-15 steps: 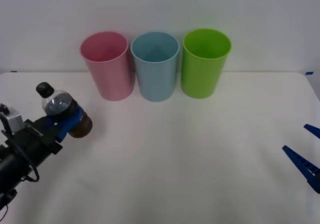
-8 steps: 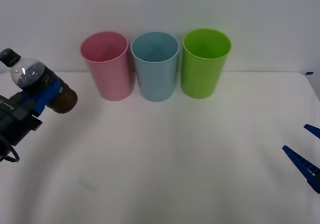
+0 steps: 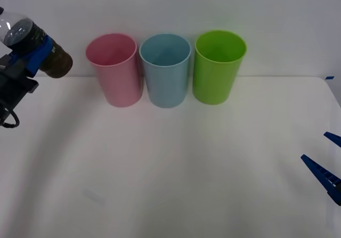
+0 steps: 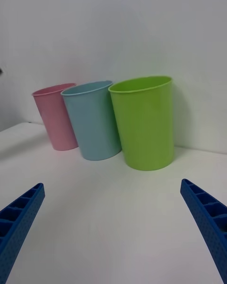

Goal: Grasp the object on the table and drop it into the matching bin: aluminum can to the light blue bin, PET bottle to the pink bin.

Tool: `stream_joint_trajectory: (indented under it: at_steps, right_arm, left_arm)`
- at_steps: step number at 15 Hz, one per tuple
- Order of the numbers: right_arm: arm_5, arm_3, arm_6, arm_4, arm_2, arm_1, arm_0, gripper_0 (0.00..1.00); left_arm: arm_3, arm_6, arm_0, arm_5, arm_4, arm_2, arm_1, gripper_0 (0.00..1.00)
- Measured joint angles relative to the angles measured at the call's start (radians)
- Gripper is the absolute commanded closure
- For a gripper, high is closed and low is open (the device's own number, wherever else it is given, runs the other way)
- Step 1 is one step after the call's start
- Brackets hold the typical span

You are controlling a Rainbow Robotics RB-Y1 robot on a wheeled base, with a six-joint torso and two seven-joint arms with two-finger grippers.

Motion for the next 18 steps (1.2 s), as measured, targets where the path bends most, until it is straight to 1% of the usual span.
stream_joint_trajectory:
  at_steps: [4, 11, 14, 16, 18]
  right_arm:
    - [0.0, 0.0, 0.0, 0.0, 0.0, 0.0, 0.0, 0.0]
    - [0.0, 0.0, 0.0, 0.0, 0.0, 0.0, 0.0, 0.0]
    - [0.0, 0.0, 0.0, 0.0, 0.0, 0.0, 0.0, 0.0]
    - [0.0, 0.0, 0.0, 0.0, 0.0, 0.0, 0.0, 0.0]
    - [0.0, 0.0, 0.0, 0.0, 0.0, 0.0, 0.0, 0.0]
  left_arm:
    - [0.16, -0.014, -0.17, 0.014, -0.065, -0.044, 0.007, 1.0]
    - [0.447, -0.05, -0.457, 0.072, -0.17, -0.167, 0.004, 1.0]
    - [0.559, -0.064, -0.563, 0.08, -0.2, -0.213, -0.003, 1.0]
    - [0.607, -0.069, -0.609, 0.082, -0.234, -0.224, -0.024, 1.0]
    - [0.62, -0.071, -0.622, 0.083, -0.265, -0.224, -0.052, 0.99]
